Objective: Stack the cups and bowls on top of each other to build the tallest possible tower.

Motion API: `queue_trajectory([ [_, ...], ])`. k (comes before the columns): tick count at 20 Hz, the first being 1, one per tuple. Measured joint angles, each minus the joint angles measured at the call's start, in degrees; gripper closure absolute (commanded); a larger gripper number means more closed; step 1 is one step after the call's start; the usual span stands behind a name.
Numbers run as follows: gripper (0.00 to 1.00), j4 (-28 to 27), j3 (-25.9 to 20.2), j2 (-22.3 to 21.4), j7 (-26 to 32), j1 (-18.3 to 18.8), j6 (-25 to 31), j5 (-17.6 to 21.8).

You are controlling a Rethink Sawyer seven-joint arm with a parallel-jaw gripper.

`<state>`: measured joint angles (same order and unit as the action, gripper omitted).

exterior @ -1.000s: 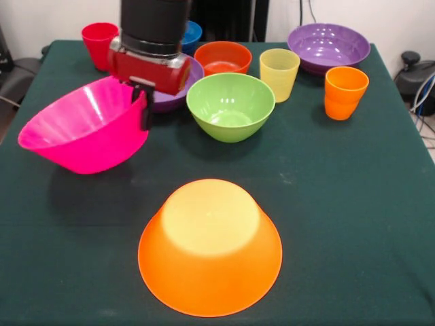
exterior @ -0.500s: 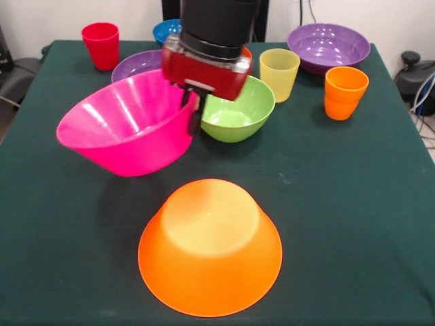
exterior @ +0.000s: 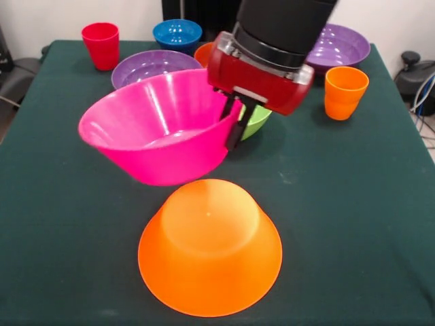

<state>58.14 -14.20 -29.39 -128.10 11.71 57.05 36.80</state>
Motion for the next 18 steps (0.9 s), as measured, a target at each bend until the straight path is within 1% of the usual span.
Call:
queue_trajectory([
  [3, 1.0, -5.0, 0.0, 1.6, 0.0, -1.2, 4.1, 0.0],
  [4, 1.0, -7.5, 0.0, 2.5, 0.0, -1.7, 6.0, 0.0],
  [7, 1.0, -11.7, 0.0, 4.2, 0.0, -2.4, 8.7, 0.0],
  [8, 1.0, -14.2, 0.0, 5.4, 0.0, -2.8, 9.6, 0.0],
  [10, 1.0, -15.6, 0.0, 6.2, 0.0, -2.9, 9.6, 0.0],
  [11, 1.0, -17.2, 0.0, 7.4, 0.0, -3.0, 9.6, 0.0],
  [18, 1.0, -17.9, 0.8, 9.2, 0.0, -3.0, 9.6, 0.0],
])
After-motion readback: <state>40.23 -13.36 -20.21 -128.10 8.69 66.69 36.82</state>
